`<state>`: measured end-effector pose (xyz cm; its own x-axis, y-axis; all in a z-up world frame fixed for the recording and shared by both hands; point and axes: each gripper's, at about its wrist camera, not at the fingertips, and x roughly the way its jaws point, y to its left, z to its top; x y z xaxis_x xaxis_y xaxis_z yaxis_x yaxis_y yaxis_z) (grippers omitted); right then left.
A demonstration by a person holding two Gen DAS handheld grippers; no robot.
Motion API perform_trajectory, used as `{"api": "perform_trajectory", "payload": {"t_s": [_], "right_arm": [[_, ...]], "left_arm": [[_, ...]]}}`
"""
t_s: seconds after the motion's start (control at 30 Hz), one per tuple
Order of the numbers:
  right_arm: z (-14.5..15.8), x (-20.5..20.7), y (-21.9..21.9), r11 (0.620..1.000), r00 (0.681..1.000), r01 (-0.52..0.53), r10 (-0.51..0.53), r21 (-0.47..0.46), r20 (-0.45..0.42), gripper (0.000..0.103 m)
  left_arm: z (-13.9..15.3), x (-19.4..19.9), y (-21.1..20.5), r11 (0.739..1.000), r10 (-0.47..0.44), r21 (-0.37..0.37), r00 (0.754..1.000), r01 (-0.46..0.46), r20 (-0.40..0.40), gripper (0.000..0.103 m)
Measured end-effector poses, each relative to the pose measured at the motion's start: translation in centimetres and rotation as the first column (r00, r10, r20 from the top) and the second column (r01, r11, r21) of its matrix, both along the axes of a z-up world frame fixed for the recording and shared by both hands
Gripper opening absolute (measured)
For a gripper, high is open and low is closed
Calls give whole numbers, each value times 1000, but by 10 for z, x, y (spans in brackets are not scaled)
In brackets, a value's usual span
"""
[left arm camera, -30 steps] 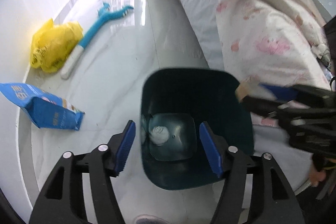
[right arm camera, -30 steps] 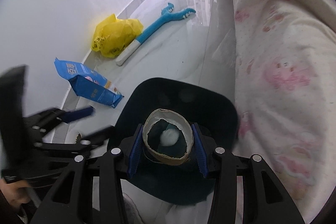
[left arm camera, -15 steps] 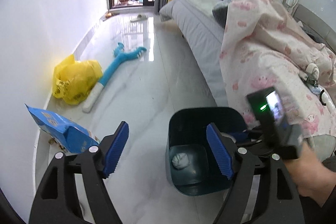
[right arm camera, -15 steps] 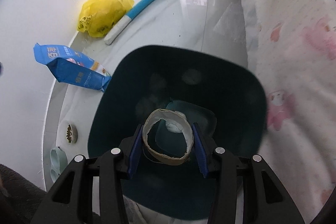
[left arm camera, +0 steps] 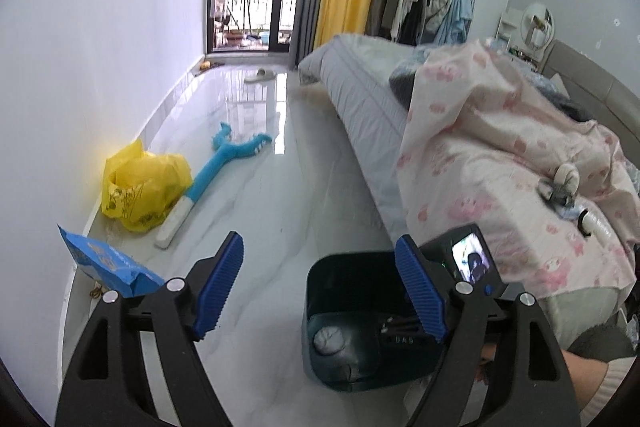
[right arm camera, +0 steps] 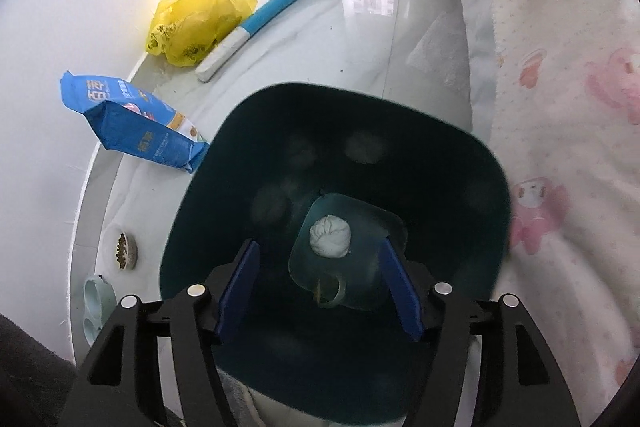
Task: Collect trash
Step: 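Open the left tool over the bin while the right tool releases the tape core, then move both tools back to the bed and grasp bubble wrap with the right tool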
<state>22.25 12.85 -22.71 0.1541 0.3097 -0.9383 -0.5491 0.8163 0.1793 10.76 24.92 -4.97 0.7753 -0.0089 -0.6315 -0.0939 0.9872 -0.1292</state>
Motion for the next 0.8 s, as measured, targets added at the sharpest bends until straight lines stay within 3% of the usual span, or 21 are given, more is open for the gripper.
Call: {"api": "perform_trajectory", "payload": {"t_s": [0.27, 0.5, 0.8], "right_arm": [[47, -7, -28, 995, 997, 10, -17, 99, 74, 75], [93, -16, -64, 984, 983, -17, -16, 175, 181, 79], [147, -22, -121, 975, 947, -22, -50, 221, 316, 80]], "left_arm": [[18, 2, -30, 997, -45, 62, 997, 42, 56, 84], [38, 5, -59, 995, -89, 54, 988, 83, 123, 88], [50, 15, -101, 990, -138, 47, 978, 132, 155, 90]]}}
